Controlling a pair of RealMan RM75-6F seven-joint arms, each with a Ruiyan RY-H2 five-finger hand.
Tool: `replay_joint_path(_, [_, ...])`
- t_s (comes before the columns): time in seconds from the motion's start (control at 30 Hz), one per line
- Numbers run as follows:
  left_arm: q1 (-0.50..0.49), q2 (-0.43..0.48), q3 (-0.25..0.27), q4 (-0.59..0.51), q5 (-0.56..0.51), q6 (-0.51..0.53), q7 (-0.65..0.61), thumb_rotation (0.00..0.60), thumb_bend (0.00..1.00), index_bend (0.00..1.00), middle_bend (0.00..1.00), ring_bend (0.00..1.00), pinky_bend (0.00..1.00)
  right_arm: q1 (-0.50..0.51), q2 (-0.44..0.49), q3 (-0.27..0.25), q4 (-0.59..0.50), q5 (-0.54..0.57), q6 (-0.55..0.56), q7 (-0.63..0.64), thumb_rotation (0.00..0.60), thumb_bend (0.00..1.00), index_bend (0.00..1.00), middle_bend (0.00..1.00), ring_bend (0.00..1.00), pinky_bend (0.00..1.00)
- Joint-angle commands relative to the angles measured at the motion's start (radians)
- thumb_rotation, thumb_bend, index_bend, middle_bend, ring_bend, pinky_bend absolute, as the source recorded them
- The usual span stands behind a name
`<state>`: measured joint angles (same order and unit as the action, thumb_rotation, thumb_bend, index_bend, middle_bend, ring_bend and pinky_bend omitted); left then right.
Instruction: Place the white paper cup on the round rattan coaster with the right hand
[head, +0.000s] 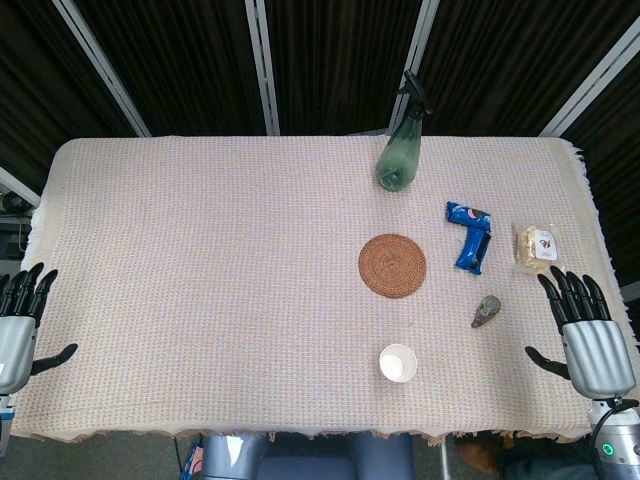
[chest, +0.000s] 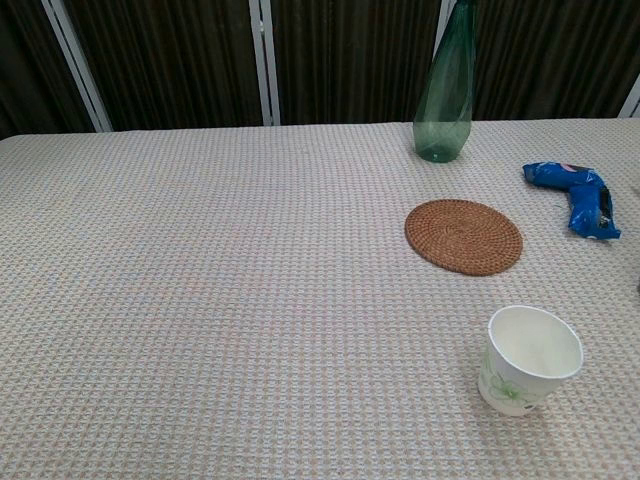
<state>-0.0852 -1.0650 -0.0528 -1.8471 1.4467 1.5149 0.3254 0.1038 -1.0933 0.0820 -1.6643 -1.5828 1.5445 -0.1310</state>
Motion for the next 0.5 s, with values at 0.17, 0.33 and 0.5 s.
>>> replay_joint_path(0.17, [0.000, 0.000, 0.000, -0.001, -0.003, -0.002, 0.001, 0.600, 0.00, 0.00, 0.00, 0.00, 0.00, 0.003, 0.002, -0.004, -0.004, -0.001, -0.010, 0.007, 0.600, 0.00, 0.00, 0.00, 0.00, 0.00])
replay_joint_path(0.33, [-0.004, 0.003, -0.008, -0.008, -0.004, -0.001, 0.005, 0.600, 0.00, 0.00, 0.00, 0.00, 0.00, 0.058, 0.054, -0.074, -0.051, -0.069, -0.154, 0.141, 0.600, 0.00, 0.00, 0.00, 0.00, 0.00])
replay_joint_path(0.5, [-0.012, 0.002, -0.017, -0.018, -0.016, -0.007, 0.019, 0.600, 0.00, 0.00, 0.00, 0.00, 0.00, 0.160, 0.081, -0.139, -0.050, -0.251, -0.275, 0.227, 0.600, 0.00, 0.00, 0.00, 0.00, 0.00])
